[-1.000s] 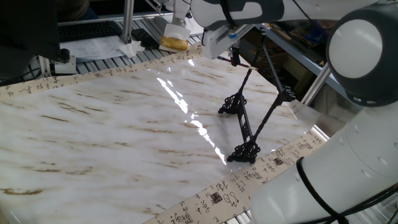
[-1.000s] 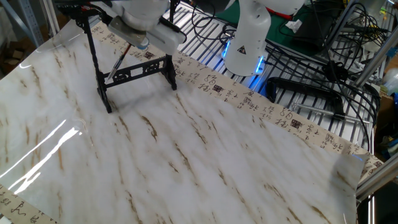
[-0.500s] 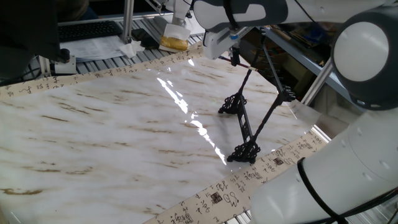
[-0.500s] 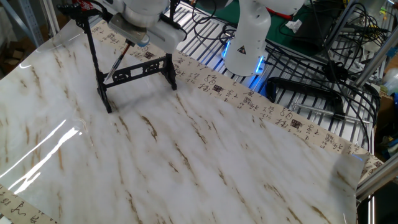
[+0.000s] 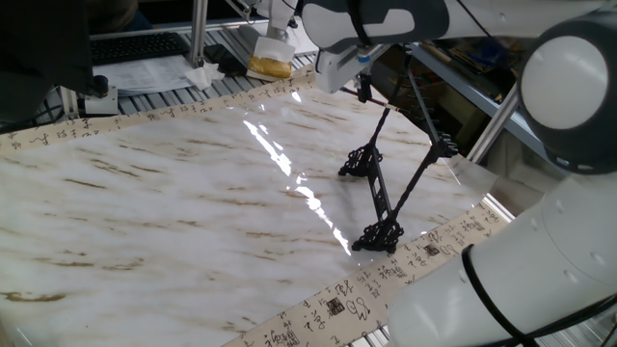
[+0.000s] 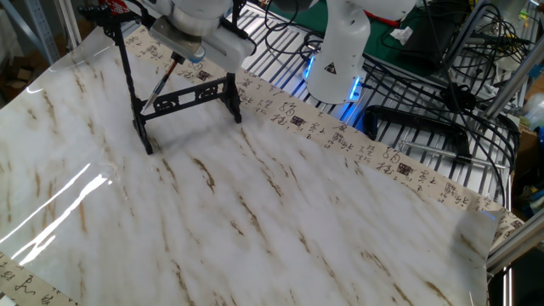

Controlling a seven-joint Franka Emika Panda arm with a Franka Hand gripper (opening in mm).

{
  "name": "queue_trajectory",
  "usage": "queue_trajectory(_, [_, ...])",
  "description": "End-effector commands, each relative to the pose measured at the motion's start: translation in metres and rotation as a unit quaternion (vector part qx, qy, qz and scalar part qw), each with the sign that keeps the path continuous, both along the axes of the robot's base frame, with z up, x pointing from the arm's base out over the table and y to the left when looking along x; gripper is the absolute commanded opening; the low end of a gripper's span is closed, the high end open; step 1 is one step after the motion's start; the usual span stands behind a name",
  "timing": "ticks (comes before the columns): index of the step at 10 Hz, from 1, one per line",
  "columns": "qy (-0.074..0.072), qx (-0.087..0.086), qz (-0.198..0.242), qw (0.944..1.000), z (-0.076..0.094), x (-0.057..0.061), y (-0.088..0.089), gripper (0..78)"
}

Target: Place the brush on the pen rack

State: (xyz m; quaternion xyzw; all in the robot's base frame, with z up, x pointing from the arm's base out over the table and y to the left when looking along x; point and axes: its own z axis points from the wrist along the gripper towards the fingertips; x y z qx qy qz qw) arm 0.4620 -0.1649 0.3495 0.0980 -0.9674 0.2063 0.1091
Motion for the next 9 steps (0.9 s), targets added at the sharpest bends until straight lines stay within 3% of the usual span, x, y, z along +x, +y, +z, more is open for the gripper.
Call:
queue_trajectory(1, [-0.013, 0.001, 0.007, 0.9999, 0.0040, -0.0001, -0.0010, 1.2])
queue_trajectory(3, [-0.013, 0.000, 0.007, 0.9999, 0.0040, -0.0002, -0.0009, 1.2])
queue_trajectory(4, [-0.022, -0.001, 0.010, 0.9997, 0.0047, -0.0009, -0.0003, 1.2])
queue_trajectory(9, [-0.039, -0.003, 0.006, 0.9992, 0.0054, -0.0017, 0.0001, 1.2])
